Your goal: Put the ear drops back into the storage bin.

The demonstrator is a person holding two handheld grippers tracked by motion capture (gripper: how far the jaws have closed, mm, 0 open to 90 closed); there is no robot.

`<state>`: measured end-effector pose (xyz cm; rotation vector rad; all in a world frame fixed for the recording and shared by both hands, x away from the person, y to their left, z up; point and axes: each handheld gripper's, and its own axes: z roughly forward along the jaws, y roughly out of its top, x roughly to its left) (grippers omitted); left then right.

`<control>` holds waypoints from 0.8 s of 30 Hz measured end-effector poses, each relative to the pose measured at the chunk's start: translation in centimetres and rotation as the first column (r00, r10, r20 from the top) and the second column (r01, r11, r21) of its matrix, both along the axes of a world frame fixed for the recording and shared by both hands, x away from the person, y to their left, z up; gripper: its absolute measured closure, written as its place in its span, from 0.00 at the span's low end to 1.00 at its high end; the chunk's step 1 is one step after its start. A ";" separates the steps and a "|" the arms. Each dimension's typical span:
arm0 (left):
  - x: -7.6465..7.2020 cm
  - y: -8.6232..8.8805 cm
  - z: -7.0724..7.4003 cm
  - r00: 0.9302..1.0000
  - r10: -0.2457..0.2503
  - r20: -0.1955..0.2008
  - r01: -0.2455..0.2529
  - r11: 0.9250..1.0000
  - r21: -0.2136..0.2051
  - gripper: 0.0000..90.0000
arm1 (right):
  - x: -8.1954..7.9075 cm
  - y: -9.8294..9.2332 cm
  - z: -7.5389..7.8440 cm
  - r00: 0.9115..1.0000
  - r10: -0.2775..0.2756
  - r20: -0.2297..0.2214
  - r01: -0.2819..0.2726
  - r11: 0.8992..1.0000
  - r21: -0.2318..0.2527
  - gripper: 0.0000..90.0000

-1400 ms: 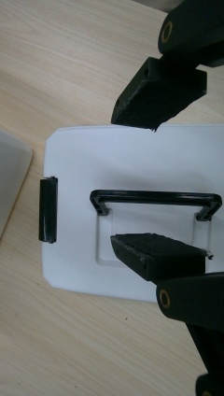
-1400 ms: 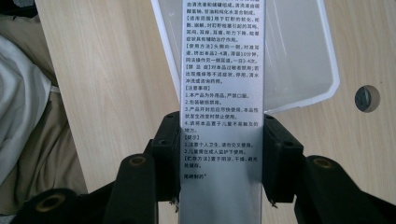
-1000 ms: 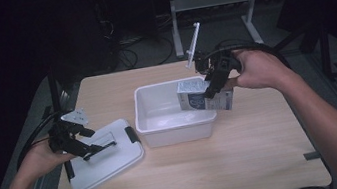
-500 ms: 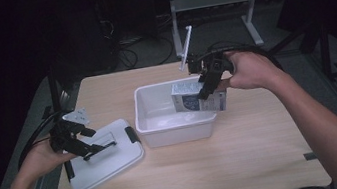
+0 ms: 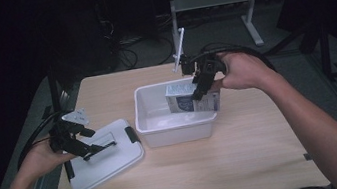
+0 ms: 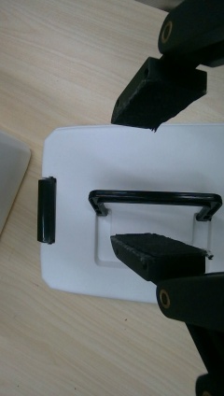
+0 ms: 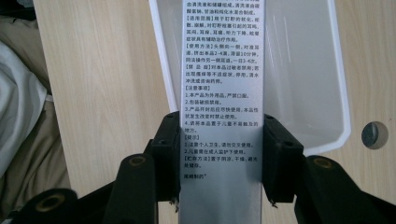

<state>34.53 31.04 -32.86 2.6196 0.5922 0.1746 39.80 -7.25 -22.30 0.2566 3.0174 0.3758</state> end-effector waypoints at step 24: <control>-0.2 -0.1 -0.1 1.000 0.006 -0.004 -0.006 1.000 -0.009 0.39 | 1.2 1.7 -1.6 0.999 0.041 -0.009 -0.041 0.999 0.009 0.62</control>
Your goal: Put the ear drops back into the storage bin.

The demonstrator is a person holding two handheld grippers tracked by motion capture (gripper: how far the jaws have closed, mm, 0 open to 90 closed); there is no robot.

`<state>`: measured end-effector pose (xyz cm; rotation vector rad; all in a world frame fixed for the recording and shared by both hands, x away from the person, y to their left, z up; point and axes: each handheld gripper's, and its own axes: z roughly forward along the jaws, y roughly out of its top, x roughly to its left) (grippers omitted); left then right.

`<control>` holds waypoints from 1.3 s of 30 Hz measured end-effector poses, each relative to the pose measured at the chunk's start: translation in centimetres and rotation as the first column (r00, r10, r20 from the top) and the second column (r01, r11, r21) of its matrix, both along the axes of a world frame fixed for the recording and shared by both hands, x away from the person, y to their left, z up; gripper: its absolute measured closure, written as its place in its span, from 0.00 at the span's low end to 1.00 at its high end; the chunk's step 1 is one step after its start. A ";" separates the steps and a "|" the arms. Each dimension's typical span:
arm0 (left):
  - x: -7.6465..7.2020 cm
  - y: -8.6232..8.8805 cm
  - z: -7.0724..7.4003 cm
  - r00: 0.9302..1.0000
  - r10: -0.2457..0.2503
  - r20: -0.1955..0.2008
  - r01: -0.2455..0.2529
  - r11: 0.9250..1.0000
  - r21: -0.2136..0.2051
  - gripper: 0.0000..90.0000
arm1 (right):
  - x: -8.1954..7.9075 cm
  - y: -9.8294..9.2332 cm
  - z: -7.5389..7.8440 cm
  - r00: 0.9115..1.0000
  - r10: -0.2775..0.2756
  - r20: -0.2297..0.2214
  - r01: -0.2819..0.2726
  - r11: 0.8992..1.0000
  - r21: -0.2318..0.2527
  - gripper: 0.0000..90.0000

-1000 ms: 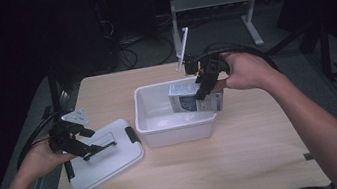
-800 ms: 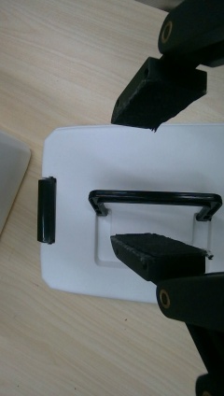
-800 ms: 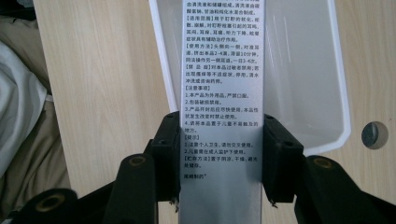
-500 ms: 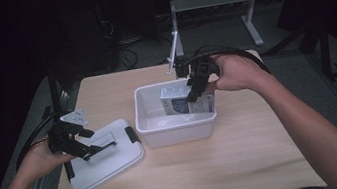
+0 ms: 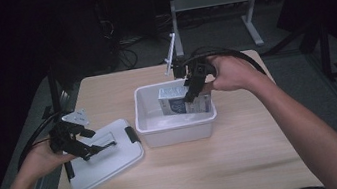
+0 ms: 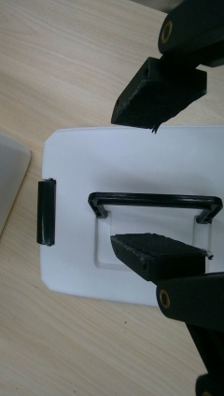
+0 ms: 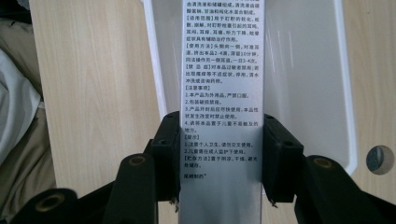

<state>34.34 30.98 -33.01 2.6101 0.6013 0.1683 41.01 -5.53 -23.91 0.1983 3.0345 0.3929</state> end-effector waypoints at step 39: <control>-0.1 0.8 -0.2 1.000 0.014 -0.001 -0.014 1.000 -0.007 0.39 | 1.0 1.3 -3.7 1.000 0.018 -0.022 -0.019 0.999 -0.026 0.62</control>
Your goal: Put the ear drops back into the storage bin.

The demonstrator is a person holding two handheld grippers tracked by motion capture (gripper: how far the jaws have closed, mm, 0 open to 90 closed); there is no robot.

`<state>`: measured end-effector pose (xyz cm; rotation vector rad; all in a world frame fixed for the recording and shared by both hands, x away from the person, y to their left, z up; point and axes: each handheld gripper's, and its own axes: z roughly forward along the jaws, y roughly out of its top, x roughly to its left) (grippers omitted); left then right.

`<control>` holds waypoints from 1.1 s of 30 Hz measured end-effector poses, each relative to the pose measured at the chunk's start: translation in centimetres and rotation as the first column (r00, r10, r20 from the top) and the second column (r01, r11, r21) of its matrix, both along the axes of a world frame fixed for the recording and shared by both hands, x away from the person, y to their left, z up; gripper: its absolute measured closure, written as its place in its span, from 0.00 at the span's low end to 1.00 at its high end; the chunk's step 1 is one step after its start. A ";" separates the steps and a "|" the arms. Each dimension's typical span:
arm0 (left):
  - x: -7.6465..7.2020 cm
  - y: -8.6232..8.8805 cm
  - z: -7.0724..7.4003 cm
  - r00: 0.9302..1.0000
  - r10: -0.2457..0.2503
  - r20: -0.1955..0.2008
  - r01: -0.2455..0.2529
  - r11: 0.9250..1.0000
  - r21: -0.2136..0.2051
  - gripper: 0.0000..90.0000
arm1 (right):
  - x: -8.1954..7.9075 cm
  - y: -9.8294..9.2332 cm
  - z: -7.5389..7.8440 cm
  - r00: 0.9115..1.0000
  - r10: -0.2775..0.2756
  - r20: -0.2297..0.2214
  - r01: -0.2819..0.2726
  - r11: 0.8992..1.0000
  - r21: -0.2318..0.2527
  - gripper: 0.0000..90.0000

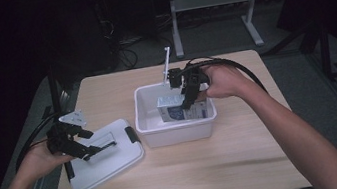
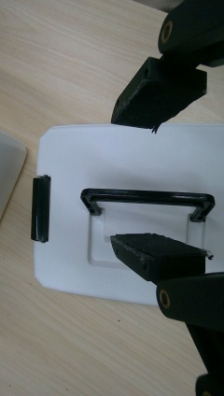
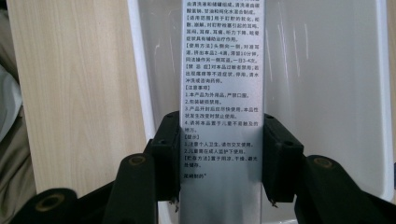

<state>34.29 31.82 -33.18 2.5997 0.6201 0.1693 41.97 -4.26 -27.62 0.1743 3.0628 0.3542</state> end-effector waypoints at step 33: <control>0.1 0.2 -0.2 1.000 0.003 -0.006 -0.003 1.000 -0.003 0.39 | 1.0 -1.1 -4.1 1.000 -0.023 -0.015 0.023 1.000 0.012 0.62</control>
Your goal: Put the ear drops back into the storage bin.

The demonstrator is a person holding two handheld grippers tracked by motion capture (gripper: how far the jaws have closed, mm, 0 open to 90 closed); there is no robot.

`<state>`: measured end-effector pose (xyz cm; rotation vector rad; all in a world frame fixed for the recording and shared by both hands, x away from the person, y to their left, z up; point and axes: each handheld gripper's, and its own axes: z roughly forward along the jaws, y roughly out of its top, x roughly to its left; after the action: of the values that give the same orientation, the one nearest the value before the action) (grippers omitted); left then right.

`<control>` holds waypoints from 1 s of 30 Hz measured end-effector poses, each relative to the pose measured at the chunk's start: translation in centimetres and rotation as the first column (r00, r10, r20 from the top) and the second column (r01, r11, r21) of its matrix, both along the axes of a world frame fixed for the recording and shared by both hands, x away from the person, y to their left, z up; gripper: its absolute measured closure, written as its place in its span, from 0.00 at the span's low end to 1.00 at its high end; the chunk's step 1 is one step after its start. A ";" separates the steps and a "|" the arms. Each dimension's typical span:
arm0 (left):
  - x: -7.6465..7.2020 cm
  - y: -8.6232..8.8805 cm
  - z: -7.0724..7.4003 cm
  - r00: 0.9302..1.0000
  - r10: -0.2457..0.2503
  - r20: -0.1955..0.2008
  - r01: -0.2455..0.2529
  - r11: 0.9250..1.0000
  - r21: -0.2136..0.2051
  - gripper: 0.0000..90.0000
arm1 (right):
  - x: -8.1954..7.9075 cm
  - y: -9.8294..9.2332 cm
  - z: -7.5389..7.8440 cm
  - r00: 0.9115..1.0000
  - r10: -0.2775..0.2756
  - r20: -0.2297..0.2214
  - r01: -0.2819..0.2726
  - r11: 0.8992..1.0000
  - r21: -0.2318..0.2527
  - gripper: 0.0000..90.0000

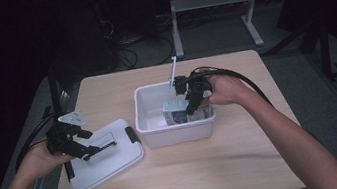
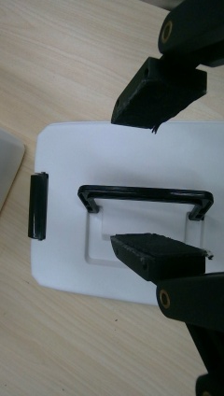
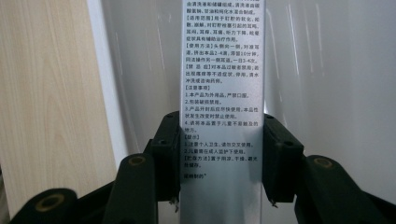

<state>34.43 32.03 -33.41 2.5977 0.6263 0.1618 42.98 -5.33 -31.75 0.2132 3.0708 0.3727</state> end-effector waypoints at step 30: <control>0.0 0.3 0.0 1.000 0.004 0.002 -0.004 1.000 -0.003 0.39 | 0.4 0.8 -2.6 0.999 0.018 -0.028 -0.019 0.999 -0.042 0.61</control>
<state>34.42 32.29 -33.46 2.5934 0.6307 0.1653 43.37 -4.53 -34.36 0.1903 3.1067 0.3081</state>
